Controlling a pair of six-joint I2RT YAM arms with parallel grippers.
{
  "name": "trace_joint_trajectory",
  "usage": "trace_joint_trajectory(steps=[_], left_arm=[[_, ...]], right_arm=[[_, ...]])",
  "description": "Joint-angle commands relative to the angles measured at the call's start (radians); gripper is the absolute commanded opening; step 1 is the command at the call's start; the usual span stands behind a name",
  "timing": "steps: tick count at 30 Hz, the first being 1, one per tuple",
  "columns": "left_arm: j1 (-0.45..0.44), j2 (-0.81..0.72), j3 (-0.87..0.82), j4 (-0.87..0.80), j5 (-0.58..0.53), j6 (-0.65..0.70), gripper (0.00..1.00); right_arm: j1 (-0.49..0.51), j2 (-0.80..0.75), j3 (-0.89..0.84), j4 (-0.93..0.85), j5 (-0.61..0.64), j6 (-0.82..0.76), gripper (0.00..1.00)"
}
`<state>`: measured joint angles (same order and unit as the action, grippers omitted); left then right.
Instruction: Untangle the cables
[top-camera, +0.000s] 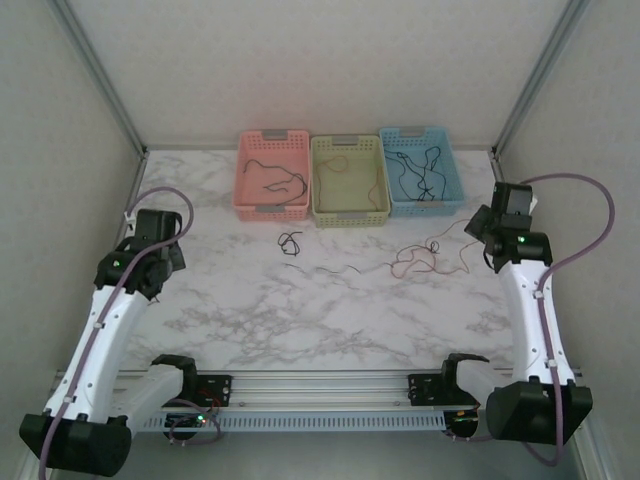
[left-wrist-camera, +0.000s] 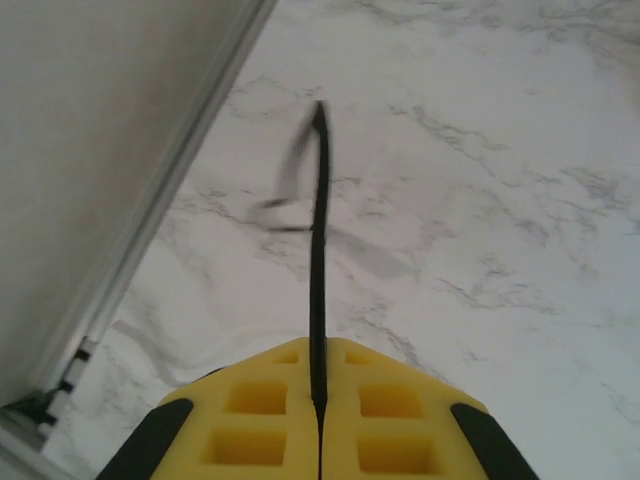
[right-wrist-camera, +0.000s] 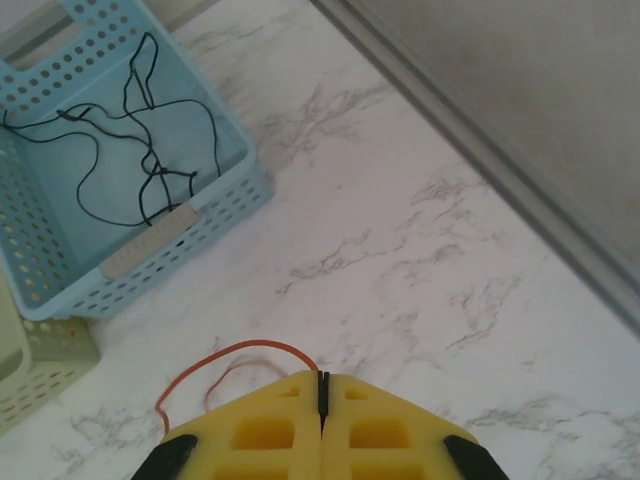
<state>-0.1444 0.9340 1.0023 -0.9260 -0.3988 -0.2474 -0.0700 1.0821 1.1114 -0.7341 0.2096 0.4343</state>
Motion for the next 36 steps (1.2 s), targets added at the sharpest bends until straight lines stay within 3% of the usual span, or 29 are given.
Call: trace_joint_trajectory(steps=[1,7,12,16,17,19,27,36], left_arm=[[0.003,-0.014,-0.025,0.069,0.213,0.013,0.0],[-0.07,0.009,-0.011,0.12,0.456,0.049,0.0],[-0.203,0.044,0.006,0.126,0.438,0.046,0.04],[-0.237,0.08,0.019,0.121,0.452,0.042,0.06],[-0.238,0.078,0.022,0.13,0.468,0.033,0.0],[-0.242,0.074,0.046,0.143,0.55,0.028,0.0],[-0.339,0.153,0.444,0.257,0.751,-0.069,0.0],[-0.439,0.526,0.832,0.508,0.751,-0.122,0.0]], right_arm=[[-0.002,-0.012,-0.032,0.086,-0.232,0.047,0.0],[0.058,-0.03,-0.036,0.116,-0.388,0.059,0.0],[0.121,-0.027,-0.003,0.091,-0.427,0.056,0.0],[0.134,-0.021,0.026,0.085,-0.494,0.057,0.0],[0.14,-0.017,0.029,0.085,-0.502,0.055,0.0],[0.145,-0.014,0.025,0.084,-0.493,0.051,0.0],[0.145,-0.016,-0.02,0.092,-0.478,0.048,0.0],[0.144,-0.055,-0.082,0.075,-0.453,0.035,0.0]])
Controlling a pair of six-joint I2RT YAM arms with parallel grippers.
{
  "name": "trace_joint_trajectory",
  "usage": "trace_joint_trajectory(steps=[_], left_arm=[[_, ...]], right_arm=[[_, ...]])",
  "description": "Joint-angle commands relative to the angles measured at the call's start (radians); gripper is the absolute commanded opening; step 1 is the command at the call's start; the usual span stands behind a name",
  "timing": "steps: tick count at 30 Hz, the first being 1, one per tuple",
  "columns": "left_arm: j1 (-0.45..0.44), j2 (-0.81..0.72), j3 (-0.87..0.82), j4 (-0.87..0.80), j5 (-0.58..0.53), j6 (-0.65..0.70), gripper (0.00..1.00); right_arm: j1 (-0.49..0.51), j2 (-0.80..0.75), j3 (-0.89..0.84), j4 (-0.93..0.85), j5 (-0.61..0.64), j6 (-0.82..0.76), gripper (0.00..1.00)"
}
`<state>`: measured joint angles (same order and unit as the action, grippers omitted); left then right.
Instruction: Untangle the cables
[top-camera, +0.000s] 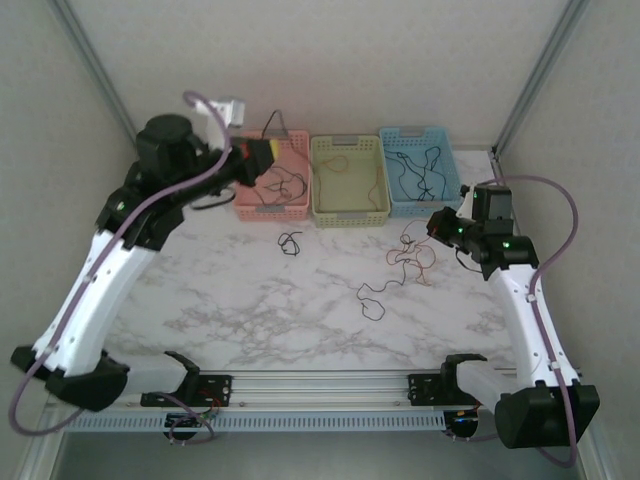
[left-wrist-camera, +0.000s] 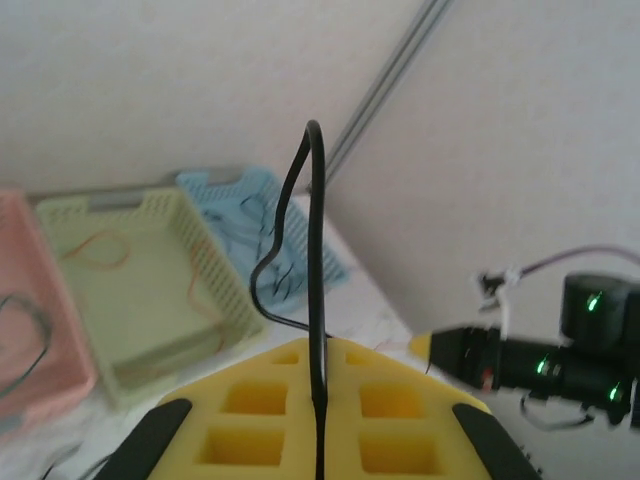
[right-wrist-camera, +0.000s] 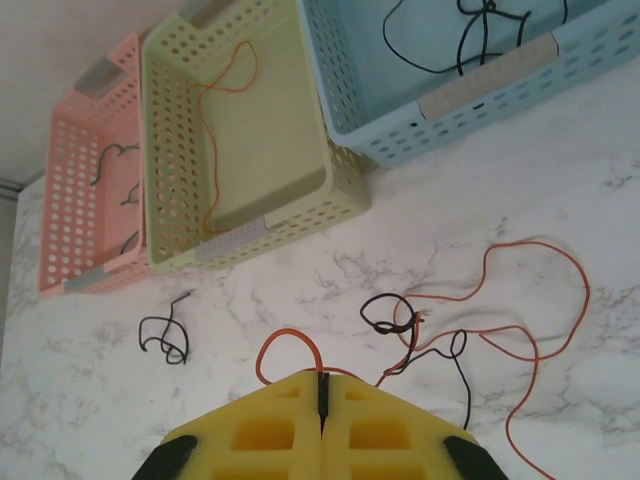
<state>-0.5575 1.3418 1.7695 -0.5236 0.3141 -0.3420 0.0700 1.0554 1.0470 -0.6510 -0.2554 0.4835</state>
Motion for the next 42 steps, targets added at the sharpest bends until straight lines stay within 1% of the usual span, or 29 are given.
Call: trace_joint_trajectory(steps=[1,6,10,12,14,15,17,20,23,26,31,35,39,42], left_arm=[[-0.034,0.182,0.126,0.125,0.053,-0.029,0.0],[-0.073,0.51,0.496,0.154,0.123,-0.046,0.0],[-0.105,0.801,0.84,0.152,0.171,-0.064,0.0],[-0.115,0.946,1.006,0.188,0.187,-0.091,0.0],[-0.12,1.069,1.115,0.303,0.208,-0.136,0.0],[-0.123,1.103,1.127,0.369,0.206,-0.149,0.0],[-0.129,1.164,1.125,0.503,0.163,-0.165,0.0],[-0.145,1.245,1.122,0.669,0.126,-0.163,0.0],[-0.168,1.318,1.122,0.774,0.093,-0.164,0.0],[-0.185,1.37,1.122,0.795,0.074,-0.157,0.0],[-0.201,1.427,1.122,0.831,0.109,-0.178,0.0],[-0.226,1.421,1.121,0.774,0.145,-0.088,0.0],[-0.226,1.433,1.098,0.788,0.104,-0.079,0.0],[-0.229,1.468,1.098,0.743,0.046,-0.065,0.0]], right_arm=[[0.005,-0.031,-0.026,-0.009,0.01,-0.012,0.0],[0.005,-0.047,-0.07,-0.007,0.009,-0.009,0.0],[0.005,-0.063,-0.1,-0.014,0.008,-0.01,0.0],[0.005,-0.071,-0.109,-0.021,0.011,-0.013,0.0],[0.005,-0.076,-0.114,-0.03,0.013,-0.014,0.0],[0.006,-0.076,-0.114,-0.034,0.014,-0.016,0.0],[0.007,-0.074,-0.11,-0.044,0.018,-0.012,0.0],[0.006,-0.081,-0.105,-0.06,0.021,-0.017,0.0],[0.007,-0.087,-0.105,-0.086,0.037,-0.025,0.0],[0.008,-0.092,-0.109,-0.097,0.044,-0.028,0.0],[0.011,-0.084,-0.111,-0.104,0.053,-0.031,0.0],[0.01,-0.084,-0.116,-0.105,0.061,-0.031,0.0],[0.01,-0.087,-0.12,-0.109,0.061,-0.03,0.0],[0.01,-0.089,-0.123,-0.114,0.06,-0.03,0.0]])
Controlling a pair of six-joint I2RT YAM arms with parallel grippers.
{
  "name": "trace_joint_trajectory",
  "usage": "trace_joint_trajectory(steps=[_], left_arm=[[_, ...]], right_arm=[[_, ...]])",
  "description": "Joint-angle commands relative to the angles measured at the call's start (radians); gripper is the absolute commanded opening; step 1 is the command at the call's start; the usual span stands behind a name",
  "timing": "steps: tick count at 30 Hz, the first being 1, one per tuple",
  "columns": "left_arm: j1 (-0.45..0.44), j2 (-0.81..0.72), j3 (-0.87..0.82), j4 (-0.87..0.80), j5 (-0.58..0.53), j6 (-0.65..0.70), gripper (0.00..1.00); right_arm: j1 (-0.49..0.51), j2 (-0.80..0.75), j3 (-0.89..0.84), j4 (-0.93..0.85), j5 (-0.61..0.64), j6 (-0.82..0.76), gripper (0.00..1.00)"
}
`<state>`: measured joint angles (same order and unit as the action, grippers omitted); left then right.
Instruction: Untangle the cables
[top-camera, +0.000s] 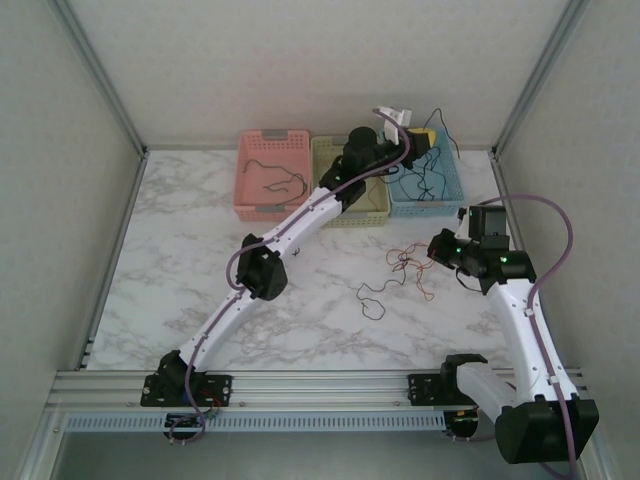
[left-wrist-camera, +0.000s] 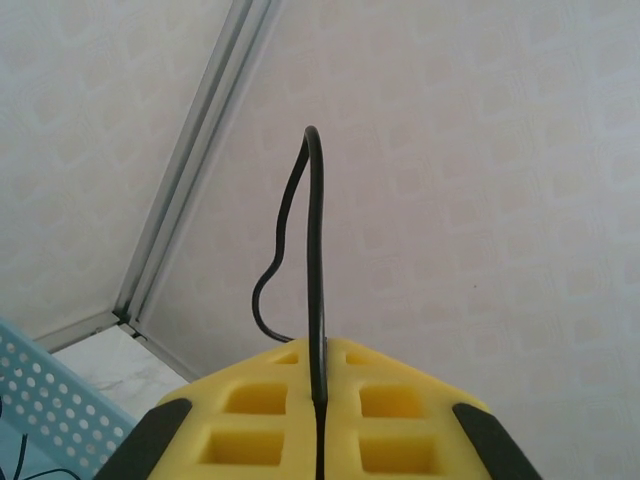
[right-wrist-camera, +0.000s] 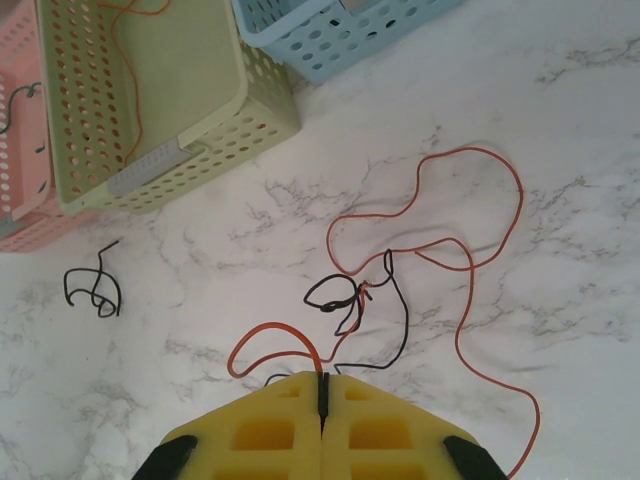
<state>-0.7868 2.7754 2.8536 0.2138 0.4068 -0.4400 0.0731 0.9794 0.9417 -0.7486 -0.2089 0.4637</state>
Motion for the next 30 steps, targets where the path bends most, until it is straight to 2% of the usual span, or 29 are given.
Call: trace_joint_trajectory(steps=[1,7,12,14,15,16,17,18,20,22,24,30], left_arm=[[0.001,0.048,0.013,-0.01,-0.062,0.028,0.0],[0.009,0.135,0.013,-0.099,-0.145,0.019,0.0],[0.009,0.184,0.013,-0.122,-0.153,0.002,0.01],[0.009,0.185,0.013,-0.141,-0.157,0.018,0.09],[0.01,0.182,0.013,-0.159,-0.156,0.034,0.21],[0.011,0.177,0.013,-0.18,-0.149,0.049,0.4],[0.012,0.17,0.013,-0.198,-0.14,0.061,0.54],[0.012,0.158,0.013,-0.216,-0.13,0.073,0.66],[0.012,0.129,0.012,-0.243,-0.116,0.093,0.78],[0.012,0.093,0.012,-0.246,-0.097,0.104,0.86],[0.012,0.053,0.012,-0.248,-0.081,0.118,0.9],[0.012,-0.083,0.01,-0.351,-0.033,0.171,0.88]], right_arm=[[0.008,-0.012,-0.02,-0.017,0.014,-0.011,0.0],[0.007,-0.004,-0.018,-0.011,0.005,-0.009,0.0],[0.008,-0.012,-0.017,-0.017,0.007,-0.017,0.0],[0.007,-0.018,-0.021,-0.017,0.007,-0.016,0.0],[0.008,-0.019,-0.023,-0.017,0.006,-0.014,0.0],[0.008,-0.019,-0.024,-0.017,0.002,-0.012,0.0],[0.008,-0.017,-0.025,-0.017,-0.001,-0.012,0.0],[0.008,-0.018,-0.027,-0.015,-0.001,-0.012,0.0],[0.008,-0.019,-0.029,-0.015,0.001,-0.012,0.0],[0.008,-0.021,-0.029,-0.015,0.001,-0.014,0.0],[0.008,-0.026,-0.027,-0.015,0.006,-0.015,0.0],[0.008,-0.027,-0.036,-0.001,0.001,-0.012,0.0]])
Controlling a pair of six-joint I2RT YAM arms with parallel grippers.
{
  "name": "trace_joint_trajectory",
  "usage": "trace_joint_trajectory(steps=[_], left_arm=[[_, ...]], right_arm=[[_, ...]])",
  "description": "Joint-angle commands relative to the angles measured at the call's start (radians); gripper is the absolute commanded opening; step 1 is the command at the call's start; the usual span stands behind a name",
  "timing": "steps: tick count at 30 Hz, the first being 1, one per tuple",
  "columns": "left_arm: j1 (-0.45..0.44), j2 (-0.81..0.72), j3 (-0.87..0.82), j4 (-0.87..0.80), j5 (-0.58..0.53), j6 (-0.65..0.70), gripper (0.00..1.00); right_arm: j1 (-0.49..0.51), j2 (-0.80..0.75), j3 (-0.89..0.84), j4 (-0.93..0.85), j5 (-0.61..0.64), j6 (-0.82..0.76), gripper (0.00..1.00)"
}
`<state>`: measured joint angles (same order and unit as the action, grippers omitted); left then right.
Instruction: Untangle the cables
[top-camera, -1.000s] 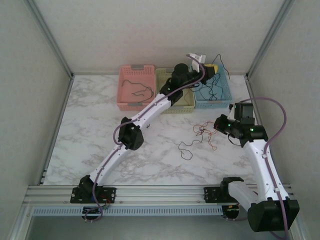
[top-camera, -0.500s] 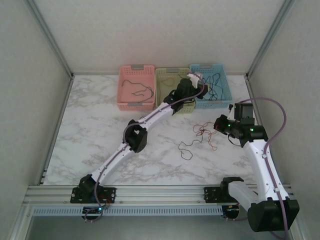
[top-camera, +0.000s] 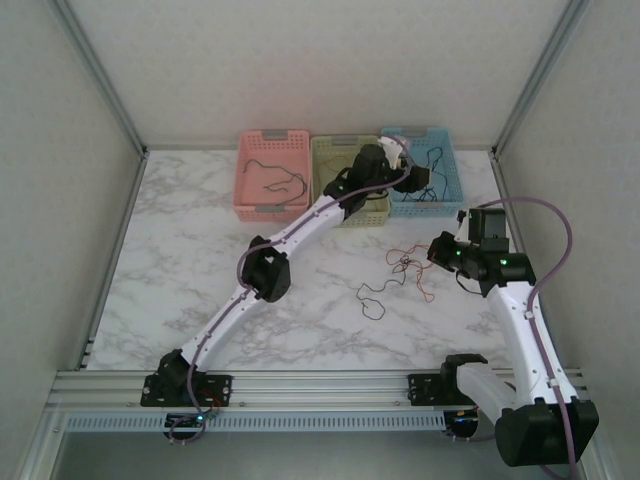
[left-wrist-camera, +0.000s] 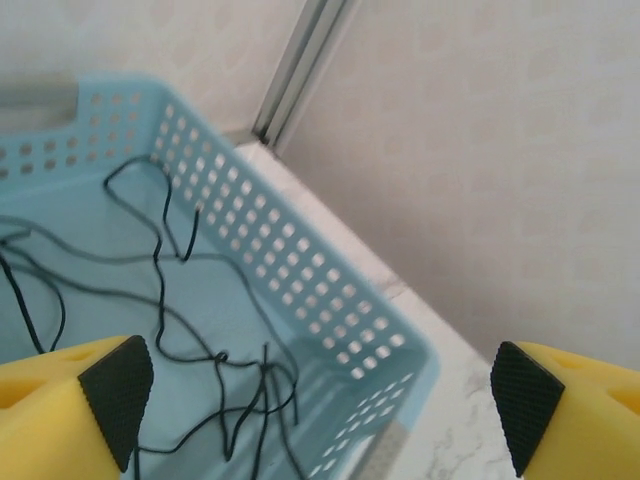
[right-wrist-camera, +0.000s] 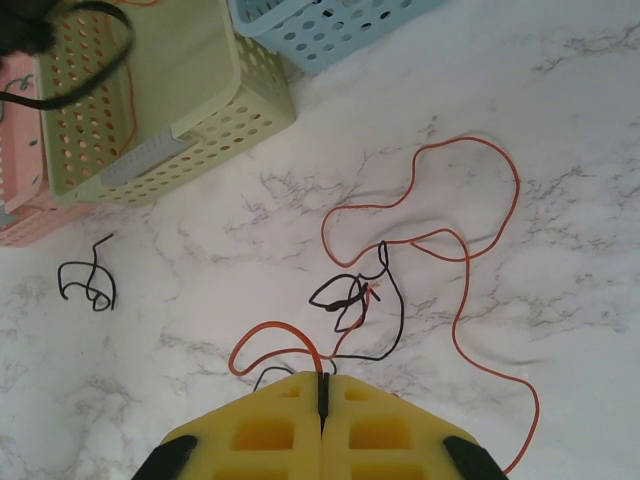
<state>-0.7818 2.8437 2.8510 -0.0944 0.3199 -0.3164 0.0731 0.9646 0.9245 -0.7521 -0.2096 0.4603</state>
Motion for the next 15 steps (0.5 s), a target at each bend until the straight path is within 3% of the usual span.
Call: trace_joint_trajectory(steps=[1,5,8,12,15], left_arm=[[0.007,-0.179,0.013,-0.09,0.067,0.064,0.87],[0.006,-0.316,-0.004,-0.359,0.056,0.142,0.77],[0.004,-0.503,-0.192,-0.519,-0.058,0.2,0.73],[0.007,-0.989,-0.942,-0.271,-0.256,0.191,0.78],[0.01,-1.239,-1.273,-0.296,-0.436,0.141,0.81]], right_arm=[[0.008,-0.011,-0.021,0.008,-0.004,-0.006,0.0],[0.008,-0.003,-0.02,0.025,-0.002,-0.006,0.0],[0.007,0.007,-0.029,0.05,-0.021,0.004,0.0],[0.008,0.015,-0.037,0.075,-0.046,0.013,0.0],[0.008,0.017,-0.042,0.087,-0.049,0.012,0.0]])
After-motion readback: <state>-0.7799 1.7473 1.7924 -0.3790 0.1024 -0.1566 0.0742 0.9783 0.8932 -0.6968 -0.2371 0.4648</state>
